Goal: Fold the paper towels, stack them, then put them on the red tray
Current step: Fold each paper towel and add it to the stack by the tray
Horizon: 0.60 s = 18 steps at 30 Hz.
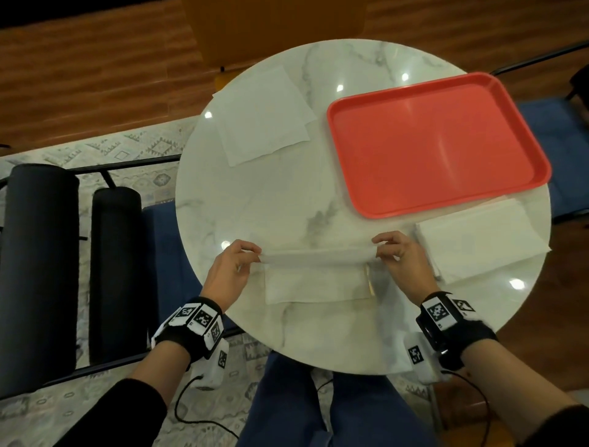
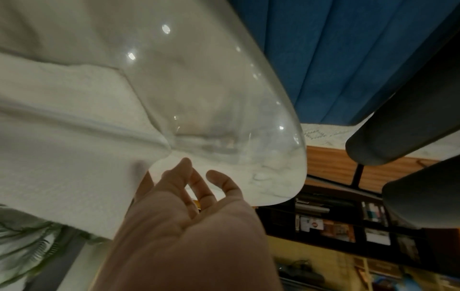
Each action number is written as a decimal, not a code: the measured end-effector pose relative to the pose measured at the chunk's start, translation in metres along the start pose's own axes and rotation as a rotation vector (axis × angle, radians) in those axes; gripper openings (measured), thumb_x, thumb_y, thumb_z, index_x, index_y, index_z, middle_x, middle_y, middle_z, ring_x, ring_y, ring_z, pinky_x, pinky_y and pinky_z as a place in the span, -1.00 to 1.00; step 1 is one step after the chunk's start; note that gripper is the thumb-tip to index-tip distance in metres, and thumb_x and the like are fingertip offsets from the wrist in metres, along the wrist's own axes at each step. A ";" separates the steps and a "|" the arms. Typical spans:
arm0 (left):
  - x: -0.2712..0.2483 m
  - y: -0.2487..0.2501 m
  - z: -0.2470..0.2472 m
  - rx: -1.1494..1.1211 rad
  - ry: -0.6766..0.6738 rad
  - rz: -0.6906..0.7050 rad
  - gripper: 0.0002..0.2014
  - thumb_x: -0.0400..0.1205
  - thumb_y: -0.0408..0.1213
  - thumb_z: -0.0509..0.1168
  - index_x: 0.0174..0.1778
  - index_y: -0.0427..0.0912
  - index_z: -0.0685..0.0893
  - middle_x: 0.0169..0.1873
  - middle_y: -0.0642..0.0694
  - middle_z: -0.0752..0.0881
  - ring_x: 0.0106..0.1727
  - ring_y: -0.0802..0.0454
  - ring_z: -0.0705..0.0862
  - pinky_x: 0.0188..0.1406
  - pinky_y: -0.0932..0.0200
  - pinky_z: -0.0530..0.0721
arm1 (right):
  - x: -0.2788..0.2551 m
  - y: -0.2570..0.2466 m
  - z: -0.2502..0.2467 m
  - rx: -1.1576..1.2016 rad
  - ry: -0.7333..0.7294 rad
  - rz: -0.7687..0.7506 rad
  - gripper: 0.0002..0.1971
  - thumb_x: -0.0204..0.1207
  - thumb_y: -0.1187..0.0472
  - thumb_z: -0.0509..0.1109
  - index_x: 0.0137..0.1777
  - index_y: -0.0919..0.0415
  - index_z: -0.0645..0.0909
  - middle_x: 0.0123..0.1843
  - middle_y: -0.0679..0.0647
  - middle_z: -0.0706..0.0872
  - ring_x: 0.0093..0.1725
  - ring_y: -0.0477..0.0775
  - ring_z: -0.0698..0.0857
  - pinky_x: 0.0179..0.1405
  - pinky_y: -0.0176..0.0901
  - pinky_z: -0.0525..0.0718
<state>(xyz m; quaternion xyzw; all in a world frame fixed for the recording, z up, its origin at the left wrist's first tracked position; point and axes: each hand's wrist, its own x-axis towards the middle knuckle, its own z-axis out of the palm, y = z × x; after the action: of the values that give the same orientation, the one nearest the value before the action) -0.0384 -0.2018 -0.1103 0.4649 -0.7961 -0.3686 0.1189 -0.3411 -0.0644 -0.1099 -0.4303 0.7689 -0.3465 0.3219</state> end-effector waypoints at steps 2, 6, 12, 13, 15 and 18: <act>-0.002 -0.001 -0.004 0.061 -0.045 0.042 -0.56 0.56 -0.69 0.17 -0.06 -0.10 0.83 0.07 0.09 0.63 0.09 0.09 0.64 0.09 0.24 0.58 | -0.002 0.006 -0.003 -0.089 -0.043 -0.050 -0.55 0.40 0.69 0.24 -0.32 0.18 0.79 0.13 0.10 0.69 0.00 0.15 0.66 0.06 -0.37 0.57; -0.003 0.002 -0.010 0.091 -0.048 0.011 -0.53 0.58 -0.66 0.13 0.05 -0.04 0.79 0.10 0.11 0.61 0.14 0.10 0.63 0.15 0.27 0.55 | -0.008 0.004 -0.006 -0.226 -0.048 -0.135 -0.54 0.39 0.69 0.23 -0.24 0.18 0.83 0.13 0.09 0.70 0.04 0.16 0.64 0.12 0.00 0.60; 0.002 0.039 0.023 0.211 -0.099 0.096 -0.61 0.71 -0.31 0.15 0.48 -0.06 0.48 0.42 -0.04 0.52 0.41 0.00 0.50 0.37 0.15 0.41 | -0.011 -0.026 0.030 -0.409 -0.061 -0.255 -0.61 0.53 0.44 0.29 0.34 0.24 0.63 0.39 0.25 0.62 0.39 0.27 0.58 0.37 0.11 0.49; 0.001 0.045 0.033 0.278 -0.152 0.102 -0.56 0.73 -0.19 0.11 0.56 -0.05 0.35 0.53 -0.05 0.40 0.52 0.00 0.39 0.46 0.04 0.33 | -0.013 -0.031 0.041 -0.453 -0.142 -0.267 -0.58 0.60 0.34 0.24 0.46 0.24 0.50 0.51 0.25 0.49 0.51 0.25 0.45 0.44 0.12 0.40; 0.000 0.055 0.053 0.419 -0.255 0.087 -0.45 0.75 -0.01 -0.01 0.66 -0.02 0.08 0.67 0.01 0.08 0.67 0.06 0.08 0.59 -0.14 0.08 | -0.018 -0.035 0.059 -0.555 -0.332 -0.240 -0.46 0.69 0.06 -0.02 0.64 0.21 0.19 0.69 0.16 0.16 0.68 0.15 0.13 0.58 0.15 0.15; -0.002 0.051 0.070 0.541 -0.353 0.045 -0.38 0.73 0.11 -0.16 0.66 0.01 -0.20 0.66 0.09 -0.26 0.68 0.10 -0.21 0.59 -0.32 -0.16 | -0.022 -0.025 0.066 -0.714 -0.475 -0.164 -0.26 0.52 -0.17 -0.44 0.69 0.09 -0.16 0.73 0.01 -0.19 0.70 0.03 -0.17 0.63 0.20 -0.14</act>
<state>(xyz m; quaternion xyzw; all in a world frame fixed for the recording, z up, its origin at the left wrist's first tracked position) -0.1077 -0.1518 -0.1231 0.3908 -0.8836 -0.2161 -0.1409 -0.2683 -0.0719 -0.1222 -0.6422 0.7082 0.0252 0.2922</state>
